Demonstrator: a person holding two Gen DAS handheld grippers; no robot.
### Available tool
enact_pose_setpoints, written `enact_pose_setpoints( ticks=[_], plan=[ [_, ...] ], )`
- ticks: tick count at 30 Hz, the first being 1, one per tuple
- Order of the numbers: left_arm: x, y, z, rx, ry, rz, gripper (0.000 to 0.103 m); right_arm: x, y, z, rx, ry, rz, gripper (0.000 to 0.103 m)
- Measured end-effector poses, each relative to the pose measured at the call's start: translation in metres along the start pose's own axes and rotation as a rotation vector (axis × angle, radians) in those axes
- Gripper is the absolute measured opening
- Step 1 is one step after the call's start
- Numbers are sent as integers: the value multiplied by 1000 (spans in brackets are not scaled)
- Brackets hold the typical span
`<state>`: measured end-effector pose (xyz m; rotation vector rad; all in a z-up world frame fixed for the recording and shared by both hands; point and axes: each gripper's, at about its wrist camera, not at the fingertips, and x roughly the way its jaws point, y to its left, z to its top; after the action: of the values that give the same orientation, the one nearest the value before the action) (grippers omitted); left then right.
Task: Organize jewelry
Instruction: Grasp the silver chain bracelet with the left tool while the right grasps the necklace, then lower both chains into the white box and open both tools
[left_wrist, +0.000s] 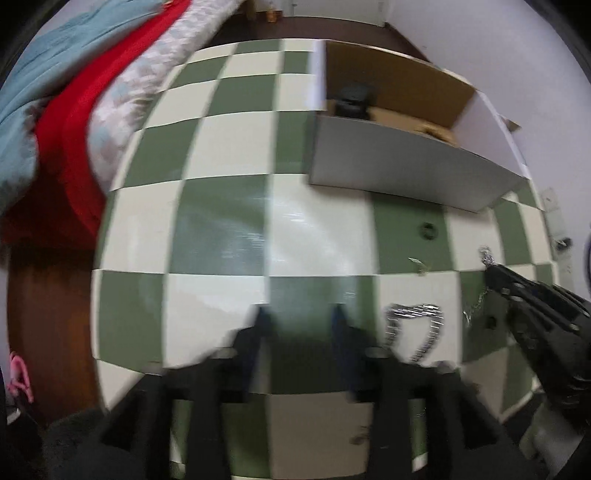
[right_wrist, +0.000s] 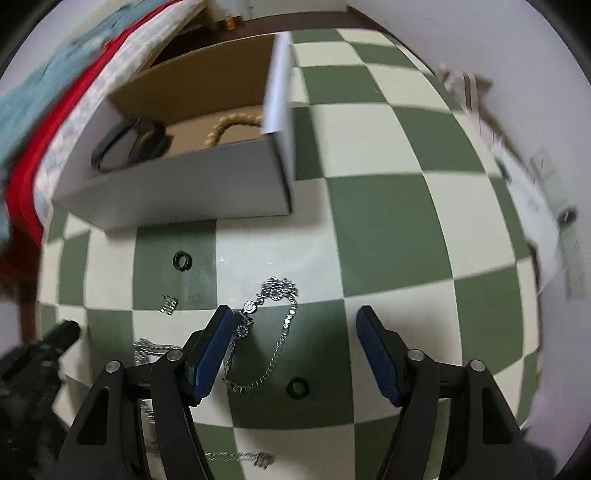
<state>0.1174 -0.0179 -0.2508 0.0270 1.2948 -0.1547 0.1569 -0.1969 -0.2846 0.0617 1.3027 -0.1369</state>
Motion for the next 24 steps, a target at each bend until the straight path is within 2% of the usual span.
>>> enact_pose_setpoints(
  ticks=[1, 2, 5, 7, 8, 9, 10, 11, 12, 15, 19, 24],
  plan=[
    [0, -6, 0, 15, -2, -10, 55, -3, 4, -1, -26, -20, 8, 25],
    [1, -14, -1, 39, 2, -16, 55, -3, 7, -3, -50, -17, -24, 7],
    [9, -39, -5, 108, 21, -5, 55, -5, 1, -6, -38, -8, -17, 5],
    [20, -52, -7, 158, 40, 34, 58, -6, -9, -8, -18, -2, -18, 4],
    [18, -55, -7, 168, 3, 40, 55, -6, -17, -10, 3, 2, -15, 4],
    [19, -59, -7, 184, -3, 53, 55, -8, -22, -11, 14, 4, -15, 4],
    [19, -64, -8, 204, -19, 60, 50, -9, -28, -12, 24, 5, -16, 4],
    [19, -68, -9, 216, -26, 44, 23, -10, -33, -13, 37, 6, -14, 4],
    [19, -73, -11, 225, -26, 22, 3, -11, -39, -15, 48, 8, -11, 4],
    [17, -82, -16, 255, -25, 50, 2, -13, -53, -21, 77, 7, 2, 4],
    [6, -75, -17, 201, -29, 14, 2, -21, -63, -24, 114, -4, 40, 4],
    [-28, -56, -7, 143, -77, -37, 2, -43, -71, -21, 156, -41, 112, 4]
  ],
)
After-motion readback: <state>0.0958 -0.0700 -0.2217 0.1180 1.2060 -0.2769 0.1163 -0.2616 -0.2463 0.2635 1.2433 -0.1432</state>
